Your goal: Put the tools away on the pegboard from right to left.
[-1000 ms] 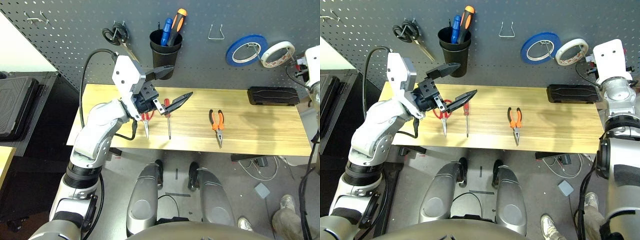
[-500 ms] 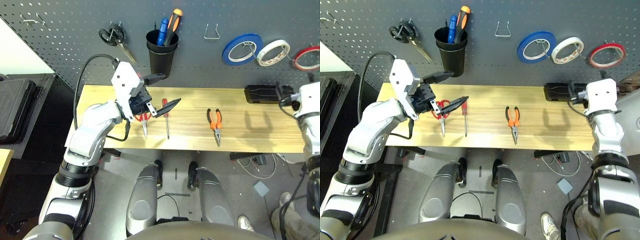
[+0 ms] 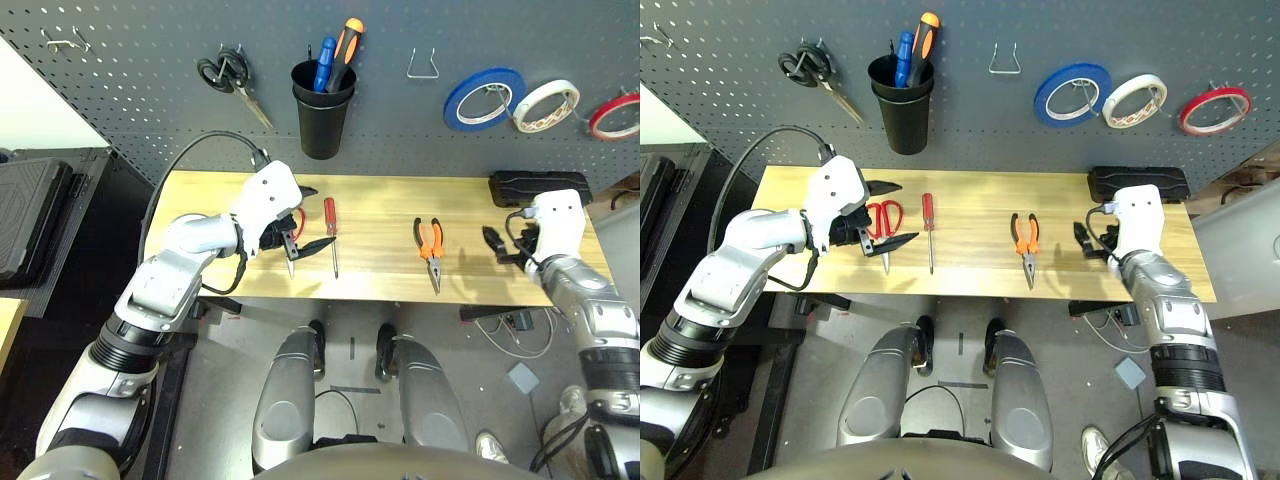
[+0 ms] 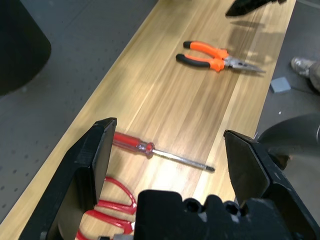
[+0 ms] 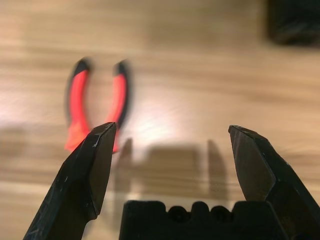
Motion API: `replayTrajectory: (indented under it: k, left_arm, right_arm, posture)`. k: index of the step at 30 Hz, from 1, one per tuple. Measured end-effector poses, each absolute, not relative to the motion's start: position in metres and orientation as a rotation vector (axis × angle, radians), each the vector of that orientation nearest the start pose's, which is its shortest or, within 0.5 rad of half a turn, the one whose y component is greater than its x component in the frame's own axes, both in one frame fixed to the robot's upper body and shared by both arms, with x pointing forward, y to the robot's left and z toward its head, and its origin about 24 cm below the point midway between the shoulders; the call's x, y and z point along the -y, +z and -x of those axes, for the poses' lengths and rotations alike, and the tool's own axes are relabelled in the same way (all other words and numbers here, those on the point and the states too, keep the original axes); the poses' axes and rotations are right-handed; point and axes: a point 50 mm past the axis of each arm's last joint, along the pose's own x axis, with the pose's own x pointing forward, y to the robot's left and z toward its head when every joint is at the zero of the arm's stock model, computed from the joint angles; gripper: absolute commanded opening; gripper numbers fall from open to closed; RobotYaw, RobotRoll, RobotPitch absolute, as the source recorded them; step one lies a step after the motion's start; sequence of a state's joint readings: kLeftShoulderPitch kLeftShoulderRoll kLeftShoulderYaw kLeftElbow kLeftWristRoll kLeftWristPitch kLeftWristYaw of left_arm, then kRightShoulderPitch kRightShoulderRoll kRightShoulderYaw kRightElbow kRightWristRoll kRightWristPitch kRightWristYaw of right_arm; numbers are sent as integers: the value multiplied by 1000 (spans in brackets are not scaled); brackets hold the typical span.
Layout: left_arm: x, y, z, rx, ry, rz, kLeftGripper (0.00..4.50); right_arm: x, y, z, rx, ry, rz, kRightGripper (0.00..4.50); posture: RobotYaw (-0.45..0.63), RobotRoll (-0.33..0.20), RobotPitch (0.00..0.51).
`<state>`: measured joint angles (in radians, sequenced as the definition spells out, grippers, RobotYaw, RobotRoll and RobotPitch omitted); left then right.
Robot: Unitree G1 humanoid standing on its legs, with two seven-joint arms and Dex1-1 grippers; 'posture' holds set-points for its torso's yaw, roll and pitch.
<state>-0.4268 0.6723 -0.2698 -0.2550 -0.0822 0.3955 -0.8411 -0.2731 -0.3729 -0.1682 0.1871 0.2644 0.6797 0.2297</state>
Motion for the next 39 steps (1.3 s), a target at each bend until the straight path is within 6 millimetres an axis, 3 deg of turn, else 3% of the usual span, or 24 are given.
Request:
replayTrajectory:
  k: [8,15,24,27,30,39]
  left_arm:
    - [-147,146,-280,-135,-1007,-717,4500]
    - [-151,143,-282,-162,-981,-744,4500]
    - [-157,138,-286,-193,-949,-763,4500]
    - [-157,138,-286,-193,-943,-766,4500]
    - [-157,137,-287,-195,-932,-770,4500]
    - [-159,136,-288,-202,-919,-776,4500]
  right_arm:
    - [203,36,-305,-675,81,-112,4482]
    - [190,20,-319,-812,2,-89,4482]
    - [181,15,-342,-826,-13,-33,4482]
    - [179,14,-346,-814,-11,-31,3922]
    - [178,14,-349,-799,-11,-17,3038]
    - [186,13,-344,-728,19,42,3036]
  posture:
    - [171,0,278]
    - [194,0,281]
    - [214,0,283]
    - [219,0,284]
    - [221,0,285]
    - [210,0,278]
